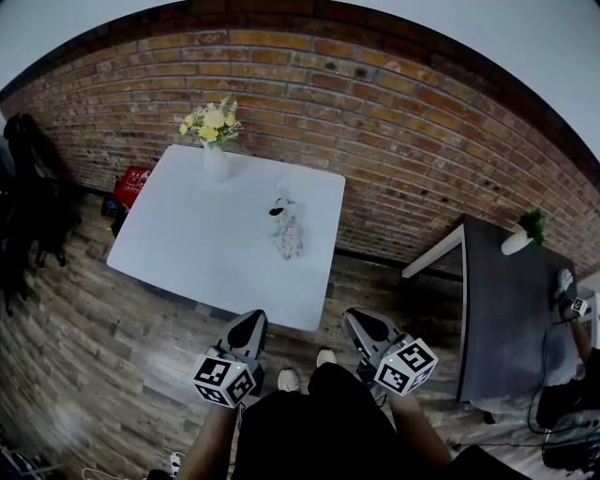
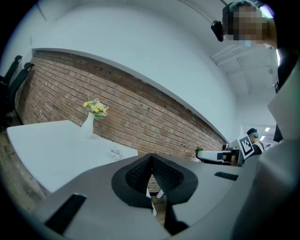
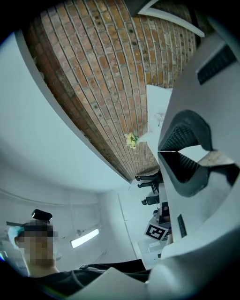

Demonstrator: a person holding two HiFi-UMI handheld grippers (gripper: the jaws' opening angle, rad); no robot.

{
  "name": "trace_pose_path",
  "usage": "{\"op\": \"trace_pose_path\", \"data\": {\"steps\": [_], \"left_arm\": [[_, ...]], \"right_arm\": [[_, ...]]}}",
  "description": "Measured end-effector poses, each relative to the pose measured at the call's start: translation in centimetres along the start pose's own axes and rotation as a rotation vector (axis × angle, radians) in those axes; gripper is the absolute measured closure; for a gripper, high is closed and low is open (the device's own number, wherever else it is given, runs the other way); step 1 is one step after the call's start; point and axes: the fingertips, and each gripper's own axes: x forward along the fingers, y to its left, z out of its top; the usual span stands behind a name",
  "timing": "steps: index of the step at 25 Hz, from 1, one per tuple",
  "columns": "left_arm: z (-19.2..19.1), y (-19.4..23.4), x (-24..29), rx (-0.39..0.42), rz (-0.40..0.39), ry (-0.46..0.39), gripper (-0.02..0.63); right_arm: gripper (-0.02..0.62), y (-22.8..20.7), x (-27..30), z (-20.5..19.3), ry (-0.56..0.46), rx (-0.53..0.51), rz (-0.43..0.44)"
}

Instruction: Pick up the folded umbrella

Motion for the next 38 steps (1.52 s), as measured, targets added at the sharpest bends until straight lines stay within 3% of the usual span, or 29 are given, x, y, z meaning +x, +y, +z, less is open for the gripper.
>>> {"op": "trace_pose_path", "data": {"steps": [5,18,28,38], "left_arm": [[0.0,0.9,1.0,-0.020,0.006,0.006,0.592],[2.4,3.3,9.1,-0.003,0.098,-0.005,0.592],[3.5,5.9,16.1,-0.011,0.228,0.003,0.592],[3.6,7.8,20.5,-0.020,0.338,-0.004,0.592]], "right_arm": [[0.572,-0.6,1.4,0.6,-0.005,0.023,0.025],[0.572,-6.7,8.1,4.1,0.038,-0.054,0.137],[0.574,-12.6,13.9,6.9,0.088,-0.108,0.227],[0.574,-16.0,17.8,7.0,0.144,-0.112,0.348]]}}
